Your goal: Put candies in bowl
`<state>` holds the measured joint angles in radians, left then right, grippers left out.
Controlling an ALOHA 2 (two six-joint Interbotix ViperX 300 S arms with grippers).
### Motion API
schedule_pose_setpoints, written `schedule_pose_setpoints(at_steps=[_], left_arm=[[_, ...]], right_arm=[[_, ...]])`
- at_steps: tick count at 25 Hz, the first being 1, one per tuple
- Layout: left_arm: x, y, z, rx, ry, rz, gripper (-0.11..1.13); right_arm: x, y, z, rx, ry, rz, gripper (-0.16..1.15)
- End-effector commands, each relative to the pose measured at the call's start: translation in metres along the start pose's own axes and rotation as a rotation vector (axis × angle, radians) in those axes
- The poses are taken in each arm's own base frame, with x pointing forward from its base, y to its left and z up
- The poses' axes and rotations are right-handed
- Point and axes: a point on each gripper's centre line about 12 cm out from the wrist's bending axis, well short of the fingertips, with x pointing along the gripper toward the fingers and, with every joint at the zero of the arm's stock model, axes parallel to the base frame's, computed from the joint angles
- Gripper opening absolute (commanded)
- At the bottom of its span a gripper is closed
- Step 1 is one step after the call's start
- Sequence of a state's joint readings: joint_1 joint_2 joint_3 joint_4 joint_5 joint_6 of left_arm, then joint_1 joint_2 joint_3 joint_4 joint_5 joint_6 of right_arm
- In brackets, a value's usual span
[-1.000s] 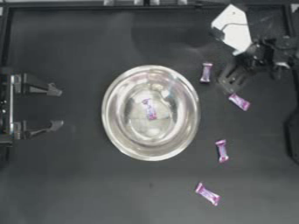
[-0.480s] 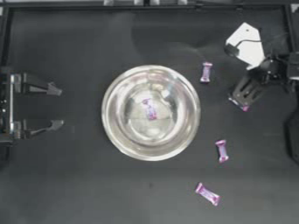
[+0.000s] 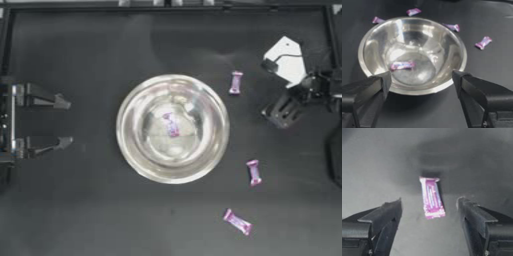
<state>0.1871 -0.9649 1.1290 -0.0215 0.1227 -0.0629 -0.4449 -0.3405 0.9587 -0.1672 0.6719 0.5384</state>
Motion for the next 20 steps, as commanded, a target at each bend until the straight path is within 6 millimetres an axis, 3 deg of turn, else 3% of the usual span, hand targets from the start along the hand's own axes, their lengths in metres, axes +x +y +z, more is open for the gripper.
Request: schedule_pose_setpoints(at_steps=[1,20], left_arm=[[0.004,0.0,0.001,-0.005,0.006,0.002,1.01],[0.009,0.0,0.0,-0.008,0.014,0.003,1.01]], right_arm=[[0.002,0.002,0.002,-0.012,0.0,0.007,0.95],[0.028,0.008,0.001,-0.06,0.065,0.01,0.95]])
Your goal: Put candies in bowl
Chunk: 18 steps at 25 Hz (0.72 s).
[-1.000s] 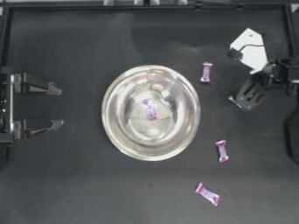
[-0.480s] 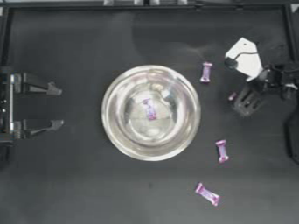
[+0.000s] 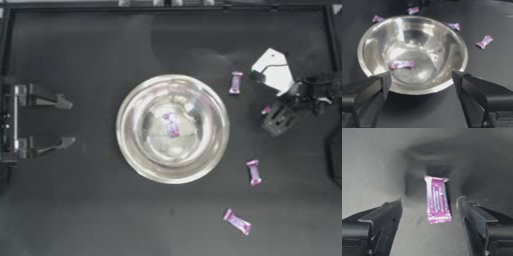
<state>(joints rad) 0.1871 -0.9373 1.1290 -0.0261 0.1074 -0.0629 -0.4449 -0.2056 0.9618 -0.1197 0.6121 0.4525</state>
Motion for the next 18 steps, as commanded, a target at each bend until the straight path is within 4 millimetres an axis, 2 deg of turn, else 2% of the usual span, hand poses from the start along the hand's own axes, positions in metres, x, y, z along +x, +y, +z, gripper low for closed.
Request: schedule_pose_setpoints(at_steps=[1,12,15,18], left_arm=[[0.004,0.0,0.002,-0.002,0.001,0.002,1.01],[0.004,0.0,0.004,-0.004,-0.002,0.001,1.01],[0.004,0.0,0.003,-0.004,0.0,0.002,1.01],[0.004,0.0,0.003,-0.002,0.0,0.002,1.01]], right_arm=[[-0.003,0.002,0.007,-0.001,-0.024,0.007,0.95],[0.009,0.002,0.007,0.007,0.004,-0.015,0.93],[0.01,0.001,0.007,0.01,0.007,-0.022,0.82],[0.01,0.0,0.007,0.014,0.005,-0.027,0.62]])
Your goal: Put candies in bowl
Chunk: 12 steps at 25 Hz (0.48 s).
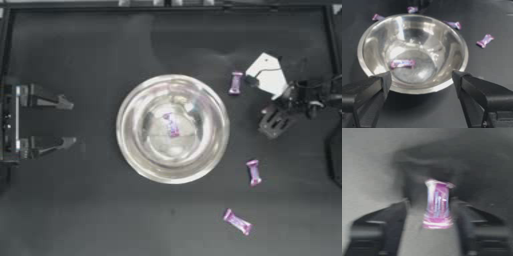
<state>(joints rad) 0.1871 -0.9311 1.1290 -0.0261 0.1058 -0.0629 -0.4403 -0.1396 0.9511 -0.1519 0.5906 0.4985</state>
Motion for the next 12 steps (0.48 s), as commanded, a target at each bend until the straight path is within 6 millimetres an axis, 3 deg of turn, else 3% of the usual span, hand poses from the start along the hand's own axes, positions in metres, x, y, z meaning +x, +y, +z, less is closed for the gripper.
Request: schedule_pose_setpoints(at_steps=[1,3,8,12], left_arm=[[0.003,0.0,0.004,-0.004,-0.005,0.001,1.01],[0.003,0.0,0.004,-0.004,-0.005,0.001,1.01],[0.003,0.0,0.002,-0.004,-0.002,0.001,1.01],[0.002,0.0,0.003,-0.007,-0.003,0.001,1.01]], right_arm=[[-0.004,-0.001,0.005,0.005,-0.019,-0.004,0.55],[-0.004,-0.002,0.004,0.005,-0.016,-0.008,0.44],[-0.007,-0.001,0.007,0.012,-0.013,-0.01,0.44],[-0.025,0.001,0.019,0.022,-0.043,-0.005,0.44]])
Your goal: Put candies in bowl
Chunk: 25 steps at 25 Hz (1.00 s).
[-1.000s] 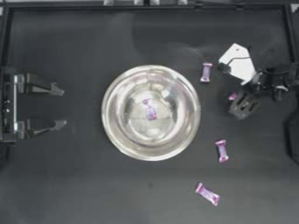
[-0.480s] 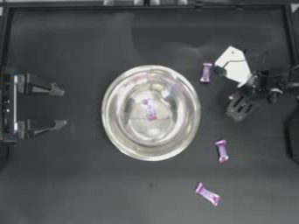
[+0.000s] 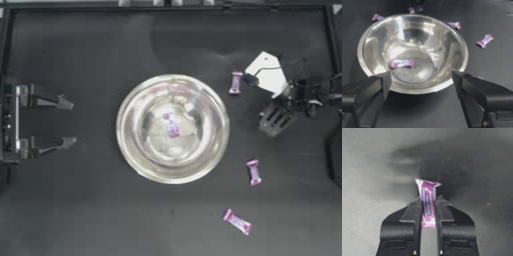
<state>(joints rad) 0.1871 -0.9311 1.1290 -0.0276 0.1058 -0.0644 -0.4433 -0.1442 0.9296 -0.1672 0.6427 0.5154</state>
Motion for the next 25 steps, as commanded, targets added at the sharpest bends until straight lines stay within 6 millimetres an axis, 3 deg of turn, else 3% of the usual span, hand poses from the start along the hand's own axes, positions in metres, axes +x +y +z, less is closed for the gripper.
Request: schedule_pose_setpoints(at_steps=[1,9,15,21,25], left_arm=[[0.003,0.0,0.003,-0.005,-0.003,0.001,1.01],[0.003,0.0,0.002,-0.005,0.001,0.001,1.01],[0.003,0.0,0.001,-0.004,0.004,0.002,1.01],[0.003,0.001,-0.003,-0.005,0.011,0.002,1.01],[0.003,0.001,-0.002,-0.004,0.009,0.002,1.01]], right_arm=[[-0.027,0.004,0.02,0.015,-0.077,0.026,0.44],[-0.087,0.022,0.054,0.044,-0.252,0.136,0.44],[-0.117,0.057,0.071,0.008,-0.315,0.23,0.44],[-0.128,0.092,0.082,-0.044,-0.339,0.289,0.44],[-0.126,0.115,0.091,-0.077,-0.358,0.323,0.44]])
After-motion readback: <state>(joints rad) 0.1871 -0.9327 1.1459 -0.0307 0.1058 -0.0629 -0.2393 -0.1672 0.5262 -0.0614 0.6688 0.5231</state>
